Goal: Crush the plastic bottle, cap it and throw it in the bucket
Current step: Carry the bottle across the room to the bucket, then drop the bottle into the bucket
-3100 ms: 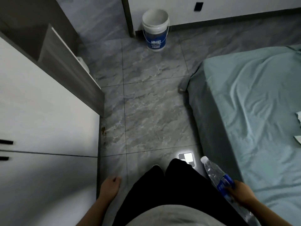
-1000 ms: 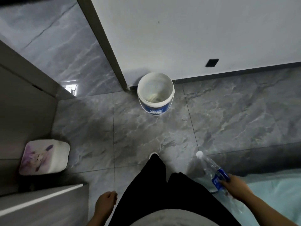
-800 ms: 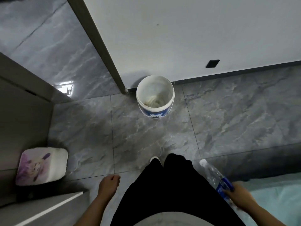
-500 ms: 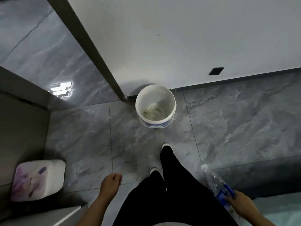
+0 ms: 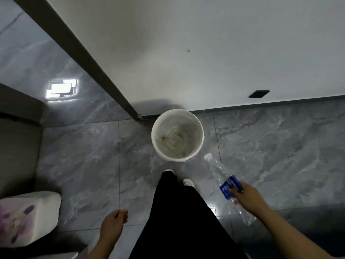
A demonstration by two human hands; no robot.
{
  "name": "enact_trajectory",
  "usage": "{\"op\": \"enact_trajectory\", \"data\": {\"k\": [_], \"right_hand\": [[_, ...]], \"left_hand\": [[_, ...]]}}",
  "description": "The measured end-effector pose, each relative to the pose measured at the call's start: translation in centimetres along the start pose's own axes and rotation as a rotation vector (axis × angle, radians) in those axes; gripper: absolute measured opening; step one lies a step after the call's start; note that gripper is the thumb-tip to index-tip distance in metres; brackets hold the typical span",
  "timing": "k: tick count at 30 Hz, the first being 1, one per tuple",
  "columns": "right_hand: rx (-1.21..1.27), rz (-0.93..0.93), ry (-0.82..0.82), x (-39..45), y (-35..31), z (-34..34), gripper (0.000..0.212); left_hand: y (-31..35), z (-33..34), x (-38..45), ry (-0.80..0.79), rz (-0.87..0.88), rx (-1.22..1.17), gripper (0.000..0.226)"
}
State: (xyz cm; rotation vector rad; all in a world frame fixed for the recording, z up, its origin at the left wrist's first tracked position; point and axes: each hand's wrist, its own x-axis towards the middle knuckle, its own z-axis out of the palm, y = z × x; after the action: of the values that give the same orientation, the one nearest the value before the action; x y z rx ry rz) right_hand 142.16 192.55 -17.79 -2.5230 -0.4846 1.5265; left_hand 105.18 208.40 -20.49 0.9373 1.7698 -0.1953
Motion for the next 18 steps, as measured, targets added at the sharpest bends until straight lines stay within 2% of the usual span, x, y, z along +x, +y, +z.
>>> {"op": "enact_trajectory", "data": {"k": [3,7,12,15,18], "right_hand": [[0.049,-0.015,-0.006,3.7,-4.1,0.3,0.024],[0.083,-0.056,-0.035,9.2,-9.0,1.6,0.025],[0.213,-0.106,-0.026,16.7,-12.7,4.6,0.023],[0.19,-0.179,0.006,22.0,-13.0,7.0,0.01],[0.274,-0.179,-0.012,27.4,-13.0,9.5,0.007]], "left_hand": [[5.0,0.6,4.3,0.055,0.075,-0.026,0.023],[10.2,2.7,10.8,0.15,0.134,-0.054,0.032],[13.6,8.4,18.9,0.09,0.157,-0.18,0.028],[14.7,11.5,23.2,0.043,0.25,-0.048,0.026],[16.2,13.7,27.5,0.163,0.417,0.158,0.032]]}}
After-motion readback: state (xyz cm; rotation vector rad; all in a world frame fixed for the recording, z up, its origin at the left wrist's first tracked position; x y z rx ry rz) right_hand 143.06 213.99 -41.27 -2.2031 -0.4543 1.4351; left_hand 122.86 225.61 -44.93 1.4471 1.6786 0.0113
